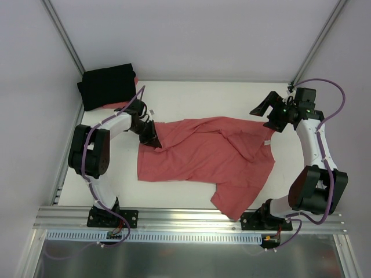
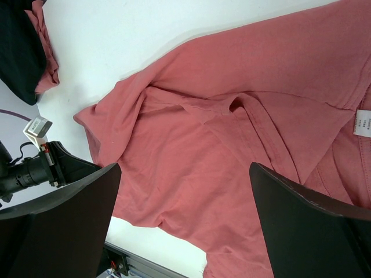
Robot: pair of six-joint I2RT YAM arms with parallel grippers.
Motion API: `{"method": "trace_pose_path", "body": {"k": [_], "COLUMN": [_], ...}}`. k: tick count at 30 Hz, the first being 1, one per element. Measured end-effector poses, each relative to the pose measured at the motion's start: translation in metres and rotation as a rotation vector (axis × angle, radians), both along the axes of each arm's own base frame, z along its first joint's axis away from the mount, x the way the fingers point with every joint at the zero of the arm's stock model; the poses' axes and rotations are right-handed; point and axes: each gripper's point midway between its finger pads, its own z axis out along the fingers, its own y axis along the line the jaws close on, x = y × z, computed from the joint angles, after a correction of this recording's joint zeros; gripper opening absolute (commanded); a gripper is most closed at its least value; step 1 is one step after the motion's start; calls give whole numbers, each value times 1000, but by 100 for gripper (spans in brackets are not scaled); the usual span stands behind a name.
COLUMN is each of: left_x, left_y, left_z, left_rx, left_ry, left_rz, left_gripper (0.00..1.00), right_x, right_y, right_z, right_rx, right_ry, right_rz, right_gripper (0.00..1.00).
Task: Fold and stack the t-shirts
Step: Grap the side of the flattened tshirt furthest away from the robot with both arms
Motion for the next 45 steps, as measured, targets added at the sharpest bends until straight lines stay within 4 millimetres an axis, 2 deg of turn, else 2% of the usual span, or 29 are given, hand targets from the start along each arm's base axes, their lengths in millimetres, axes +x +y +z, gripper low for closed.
{"method": "trace_pose_path", "body": {"k": [4,8,13,18,21,24,28,33,36,40,42,45], "left_x": [2,23,83,145,168,178,188,187,177,146,129,108], "left_y": [6,22,32,27,22,20,18,16,15,17,17,15], "left_z": [1,18,80,148,162,151,127,105,92,73,70,75], "left_rx": [35,141,212,200,190,200,217,214,206,217,218,208], "left_ry": [-25,-130,-376,-594,-656,-655,-631,-600,-581,-531,-516,-521], "left_rz": [0,36,112,156,156,140,115,93,73,39,23,-2], "left_gripper": [0,0,0,0,0,0,0,0,0,0,0,0], "right_x": [0,0,0,0,0,-1,-1,-2,-3,-3,-3,-3], "right_y": [0,0,0,0,0,0,0,0,0,0,0,0], "right_z": [0,0,-1,-1,-1,-1,-1,-2,-3,-3,-3,-4], "right_rx": [0,0,1,1,0,-1,-1,-3,-4,-4,-3,-2], "right_ry": [0,0,2,2,2,3,5,9,13,15,15,18], "right_rz": [0,0,0,0,-1,-1,-1,1,3,3,3,4], "right_gripper": [99,99,99,100,99,99,100,99,100,100,99,100]}}
